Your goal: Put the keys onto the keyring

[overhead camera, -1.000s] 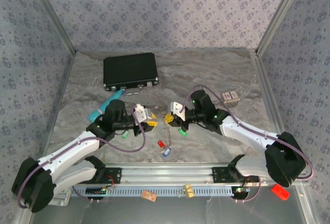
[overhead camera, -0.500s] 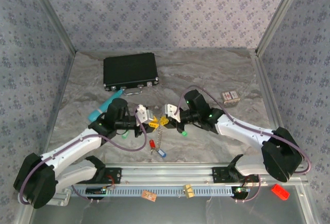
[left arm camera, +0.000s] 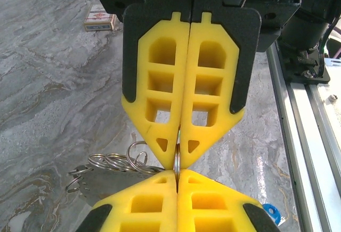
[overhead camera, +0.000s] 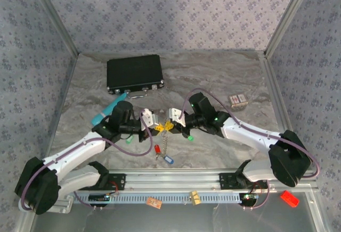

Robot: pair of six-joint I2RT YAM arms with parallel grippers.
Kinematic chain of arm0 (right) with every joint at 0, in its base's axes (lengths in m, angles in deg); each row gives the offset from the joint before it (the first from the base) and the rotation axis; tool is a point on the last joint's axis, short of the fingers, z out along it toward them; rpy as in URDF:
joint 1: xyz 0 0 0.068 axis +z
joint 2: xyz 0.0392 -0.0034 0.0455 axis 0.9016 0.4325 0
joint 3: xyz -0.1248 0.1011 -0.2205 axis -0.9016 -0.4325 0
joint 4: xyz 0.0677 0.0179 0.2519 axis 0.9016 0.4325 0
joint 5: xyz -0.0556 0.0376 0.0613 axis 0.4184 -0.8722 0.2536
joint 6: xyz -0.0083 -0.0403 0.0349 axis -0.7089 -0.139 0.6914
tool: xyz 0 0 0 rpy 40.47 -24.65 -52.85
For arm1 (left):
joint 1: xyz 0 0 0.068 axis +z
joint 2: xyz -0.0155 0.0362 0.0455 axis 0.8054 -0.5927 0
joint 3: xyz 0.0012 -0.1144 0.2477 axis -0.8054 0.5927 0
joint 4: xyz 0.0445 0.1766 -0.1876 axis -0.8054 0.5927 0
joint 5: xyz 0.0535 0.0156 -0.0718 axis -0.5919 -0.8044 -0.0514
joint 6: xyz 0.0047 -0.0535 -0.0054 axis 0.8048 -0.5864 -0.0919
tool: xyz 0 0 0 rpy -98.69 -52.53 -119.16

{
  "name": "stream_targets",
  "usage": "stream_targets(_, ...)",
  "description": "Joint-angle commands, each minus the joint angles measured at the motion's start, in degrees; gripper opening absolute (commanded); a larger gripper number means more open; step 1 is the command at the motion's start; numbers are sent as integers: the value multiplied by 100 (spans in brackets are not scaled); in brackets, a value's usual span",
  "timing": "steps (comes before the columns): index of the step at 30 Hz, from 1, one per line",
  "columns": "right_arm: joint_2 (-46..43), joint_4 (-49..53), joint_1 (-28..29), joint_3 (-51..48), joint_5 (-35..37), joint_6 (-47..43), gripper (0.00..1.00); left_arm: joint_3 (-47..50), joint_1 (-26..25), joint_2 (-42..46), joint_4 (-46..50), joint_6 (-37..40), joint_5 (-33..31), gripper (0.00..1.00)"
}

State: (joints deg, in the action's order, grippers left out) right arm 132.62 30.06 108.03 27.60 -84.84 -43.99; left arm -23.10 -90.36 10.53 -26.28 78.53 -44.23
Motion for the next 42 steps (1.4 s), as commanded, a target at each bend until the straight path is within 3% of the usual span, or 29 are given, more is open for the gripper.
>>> stream_targets(1,-11,-172,30,226,-72,-72,0,-194,-19,-22,69,163,132,0)
stream_targets(4,-70,-182,-35,140,175,-14,22,-165,-44,22,38,137,-67,0)
stream_targets(8,-120,-149,-162,-71,331,23,27,-106,-90,89,-9,82,-223,0)
stream_targets(14,-78,-95,-174,-146,217,102,27,-84,-106,99,-37,92,-294,0)
stream_targets(22,-24,-99,-175,-39,-12,103,11,-114,-121,92,-28,99,-299,0)
stream_targets(29,118,-23,-152,117,-161,76,13,-135,-119,104,-26,101,-287,0)
stream_targets(33,137,13,-148,143,-221,59,0,-140,-124,101,-39,101,-270,0)
stream_targets(35,138,17,-156,165,-239,57,0,-157,-121,69,-37,102,-276,0)
stream_targets(38,129,-7,-147,177,-271,79,0,-232,-121,-27,87,131,-265,11)
stream_targets(42,131,-35,-139,211,-312,84,0,-271,-152,-100,105,171,-270,14)
